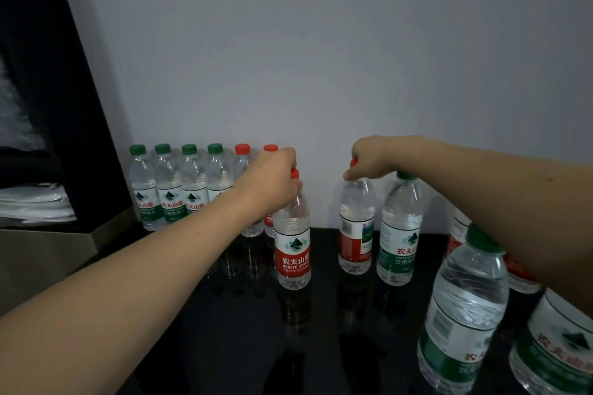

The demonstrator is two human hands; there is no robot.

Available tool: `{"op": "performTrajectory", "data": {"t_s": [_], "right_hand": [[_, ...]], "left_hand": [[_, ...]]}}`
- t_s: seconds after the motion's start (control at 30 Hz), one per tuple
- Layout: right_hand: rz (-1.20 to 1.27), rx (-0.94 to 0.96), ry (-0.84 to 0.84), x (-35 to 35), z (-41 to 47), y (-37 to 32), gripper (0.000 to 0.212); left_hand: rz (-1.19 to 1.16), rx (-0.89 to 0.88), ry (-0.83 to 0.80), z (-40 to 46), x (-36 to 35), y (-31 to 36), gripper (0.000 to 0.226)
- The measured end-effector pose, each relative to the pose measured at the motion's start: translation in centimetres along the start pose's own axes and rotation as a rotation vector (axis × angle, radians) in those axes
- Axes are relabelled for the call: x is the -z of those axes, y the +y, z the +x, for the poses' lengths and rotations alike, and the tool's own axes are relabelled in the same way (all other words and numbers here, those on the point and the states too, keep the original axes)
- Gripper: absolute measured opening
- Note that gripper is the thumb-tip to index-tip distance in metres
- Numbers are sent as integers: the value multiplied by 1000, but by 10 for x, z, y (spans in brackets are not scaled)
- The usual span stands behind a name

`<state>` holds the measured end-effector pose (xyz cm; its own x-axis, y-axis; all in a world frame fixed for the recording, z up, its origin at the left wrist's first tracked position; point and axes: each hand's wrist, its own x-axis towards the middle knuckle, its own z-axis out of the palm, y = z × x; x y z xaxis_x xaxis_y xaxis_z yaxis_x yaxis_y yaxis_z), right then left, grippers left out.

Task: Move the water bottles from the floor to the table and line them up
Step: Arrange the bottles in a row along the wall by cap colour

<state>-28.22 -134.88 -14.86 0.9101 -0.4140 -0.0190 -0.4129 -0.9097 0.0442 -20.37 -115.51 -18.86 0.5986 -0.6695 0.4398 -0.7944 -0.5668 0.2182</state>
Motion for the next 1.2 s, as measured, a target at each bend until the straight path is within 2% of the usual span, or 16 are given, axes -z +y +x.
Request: {"op": "performTrajectory", "data": {"t_s": [0.2,0.37,0.53,0.67,0.93,1.2], "right_hand": [[-18,76,30,18,1,10,38],[-67,139,60,27,12,18,29],[-151,203,34,22,28,21,32],[-291,254,50,15,40,20,37],[-471,391,85,8,64,13,27],[-476,399,109,6,84,1,26]], "left_hand": [[-35,-26,8,14,1,-4,16],[-57,-16,46,44,-2,-10,22],[-83,-19,103,71,-11,-16,22],[-99,-19,71,84,-22,-18,22],[-41,-52,64,100,-44,-22,14],[-64,-4,65,110,-54,-34,12]]}}
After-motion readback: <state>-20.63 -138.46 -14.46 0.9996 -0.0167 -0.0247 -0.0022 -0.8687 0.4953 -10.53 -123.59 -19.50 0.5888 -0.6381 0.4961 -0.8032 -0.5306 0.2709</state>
